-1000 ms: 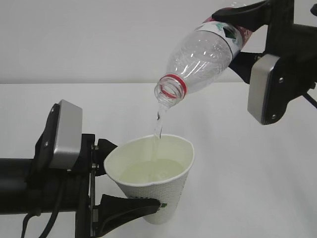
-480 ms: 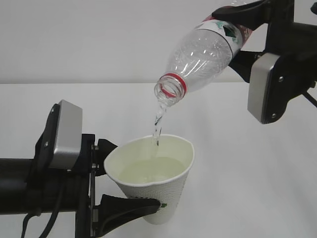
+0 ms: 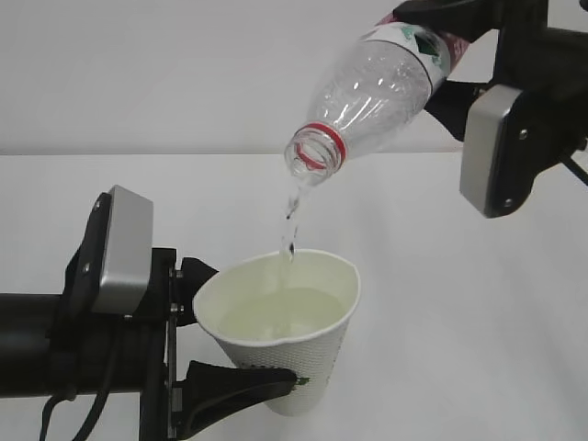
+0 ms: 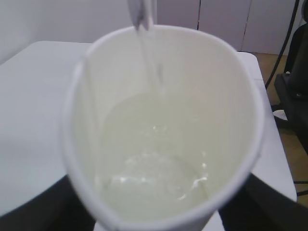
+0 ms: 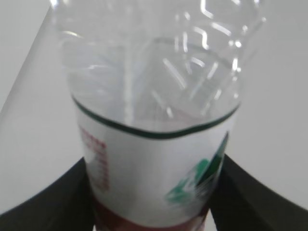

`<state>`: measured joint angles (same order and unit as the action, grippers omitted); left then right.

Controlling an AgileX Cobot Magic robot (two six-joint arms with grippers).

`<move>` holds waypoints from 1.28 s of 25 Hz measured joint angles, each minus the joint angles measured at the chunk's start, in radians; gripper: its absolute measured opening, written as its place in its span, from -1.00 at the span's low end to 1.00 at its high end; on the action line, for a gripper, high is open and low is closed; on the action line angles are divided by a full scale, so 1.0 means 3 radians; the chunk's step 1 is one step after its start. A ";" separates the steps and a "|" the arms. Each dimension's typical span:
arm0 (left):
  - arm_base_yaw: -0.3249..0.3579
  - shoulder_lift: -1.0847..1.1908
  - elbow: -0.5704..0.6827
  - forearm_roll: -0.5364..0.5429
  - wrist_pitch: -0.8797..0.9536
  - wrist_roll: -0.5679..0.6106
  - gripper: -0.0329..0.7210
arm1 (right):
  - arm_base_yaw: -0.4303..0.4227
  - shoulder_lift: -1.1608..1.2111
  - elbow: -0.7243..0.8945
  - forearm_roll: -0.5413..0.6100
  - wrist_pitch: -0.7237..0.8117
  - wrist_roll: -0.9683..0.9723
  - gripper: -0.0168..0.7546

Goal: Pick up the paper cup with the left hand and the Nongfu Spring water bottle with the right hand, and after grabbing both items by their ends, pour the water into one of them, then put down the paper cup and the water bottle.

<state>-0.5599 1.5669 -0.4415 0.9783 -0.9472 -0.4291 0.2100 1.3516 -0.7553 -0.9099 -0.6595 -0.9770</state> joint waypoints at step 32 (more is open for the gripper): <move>0.0000 0.0000 0.0000 0.0000 0.0010 0.0018 0.44 | 0.0000 -0.0031 -0.0020 -0.0008 0.0000 0.0272 0.28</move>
<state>-0.5599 1.5669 -0.4415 0.9783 -0.9442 -0.4239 0.2100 1.3423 -0.7614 -0.9123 -0.6595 -0.8954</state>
